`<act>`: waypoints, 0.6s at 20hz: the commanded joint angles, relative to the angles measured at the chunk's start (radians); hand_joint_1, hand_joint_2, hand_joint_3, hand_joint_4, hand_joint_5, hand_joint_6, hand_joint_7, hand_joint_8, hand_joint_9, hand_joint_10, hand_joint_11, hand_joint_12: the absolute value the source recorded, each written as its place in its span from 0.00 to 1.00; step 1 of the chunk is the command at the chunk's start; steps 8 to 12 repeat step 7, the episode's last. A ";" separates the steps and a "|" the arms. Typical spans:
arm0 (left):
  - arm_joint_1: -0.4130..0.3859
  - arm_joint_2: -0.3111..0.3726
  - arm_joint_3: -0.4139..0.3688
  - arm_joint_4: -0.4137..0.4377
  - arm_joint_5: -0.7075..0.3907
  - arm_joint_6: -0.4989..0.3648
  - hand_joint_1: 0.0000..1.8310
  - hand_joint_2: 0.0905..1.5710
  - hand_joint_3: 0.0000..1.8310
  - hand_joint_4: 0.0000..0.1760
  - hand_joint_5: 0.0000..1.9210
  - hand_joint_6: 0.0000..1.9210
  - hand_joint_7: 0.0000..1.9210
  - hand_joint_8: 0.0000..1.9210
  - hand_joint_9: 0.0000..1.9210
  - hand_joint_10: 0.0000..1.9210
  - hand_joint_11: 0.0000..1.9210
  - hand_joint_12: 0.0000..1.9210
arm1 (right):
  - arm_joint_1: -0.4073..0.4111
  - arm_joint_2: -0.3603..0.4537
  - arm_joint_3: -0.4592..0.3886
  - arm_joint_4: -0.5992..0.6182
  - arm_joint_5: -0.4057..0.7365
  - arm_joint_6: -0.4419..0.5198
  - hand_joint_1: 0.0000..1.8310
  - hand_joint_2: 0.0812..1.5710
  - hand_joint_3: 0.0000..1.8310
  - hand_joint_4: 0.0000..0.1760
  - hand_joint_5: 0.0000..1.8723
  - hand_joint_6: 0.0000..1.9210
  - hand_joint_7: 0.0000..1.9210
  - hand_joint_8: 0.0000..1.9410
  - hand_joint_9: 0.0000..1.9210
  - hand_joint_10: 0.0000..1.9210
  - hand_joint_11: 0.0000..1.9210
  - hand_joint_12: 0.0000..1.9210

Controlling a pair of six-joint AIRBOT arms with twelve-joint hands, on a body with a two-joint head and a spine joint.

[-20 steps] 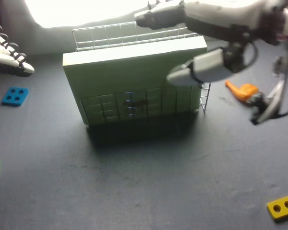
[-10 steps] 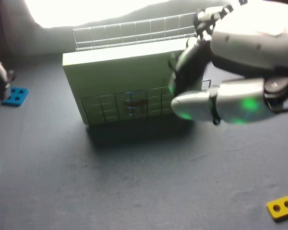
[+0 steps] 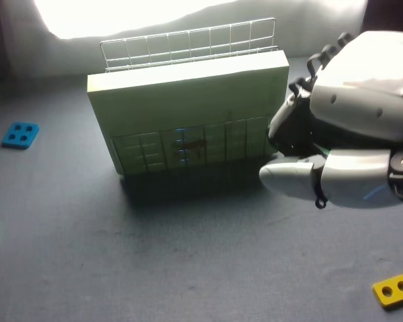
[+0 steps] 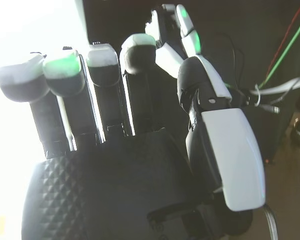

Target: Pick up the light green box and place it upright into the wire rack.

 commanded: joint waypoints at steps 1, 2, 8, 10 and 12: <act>-0.005 -0.002 -0.005 -0.003 0.075 0.018 0.41 0.86 0.00 0.85 0.29 0.87 0.49 0.91 0.51 1.00 0.46 1.00 | 0.008 0.005 -0.002 -0.011 0.152 0.001 0.08 0.86 0.00 0.00 0.54 0.94 0.61 0.94 0.60 1.00 0.60 1.00; -0.005 0.000 -0.012 -0.003 0.075 0.030 0.41 0.86 0.00 0.85 0.29 0.87 0.50 0.91 0.52 1.00 0.48 1.00 | 0.003 0.004 -0.002 -0.018 0.161 0.002 0.07 0.87 0.00 0.00 0.53 0.92 0.59 0.94 0.59 1.00 0.60 1.00; -0.019 0.008 -0.026 -0.004 0.075 0.030 0.30 0.87 0.00 0.00 0.36 0.83 0.49 0.89 0.48 1.00 0.44 1.00 | -0.030 0.000 -0.002 -0.154 0.246 0.061 0.07 0.86 0.00 0.00 0.51 0.91 0.57 0.92 0.56 1.00 0.55 1.00; -0.019 0.008 -0.026 -0.004 0.075 0.030 0.30 0.87 0.00 0.00 0.36 0.83 0.49 0.89 0.48 1.00 0.44 1.00 | -0.030 0.000 -0.002 -0.154 0.246 0.061 0.07 0.86 0.00 0.00 0.51 0.91 0.57 0.92 0.56 1.00 0.55 1.00; -0.019 0.008 -0.026 -0.004 0.075 0.030 0.30 0.87 0.00 0.00 0.36 0.83 0.49 0.89 0.48 1.00 0.44 1.00 | -0.030 0.000 -0.002 -0.154 0.246 0.061 0.07 0.86 0.00 0.00 0.51 0.91 0.57 0.92 0.56 1.00 0.55 1.00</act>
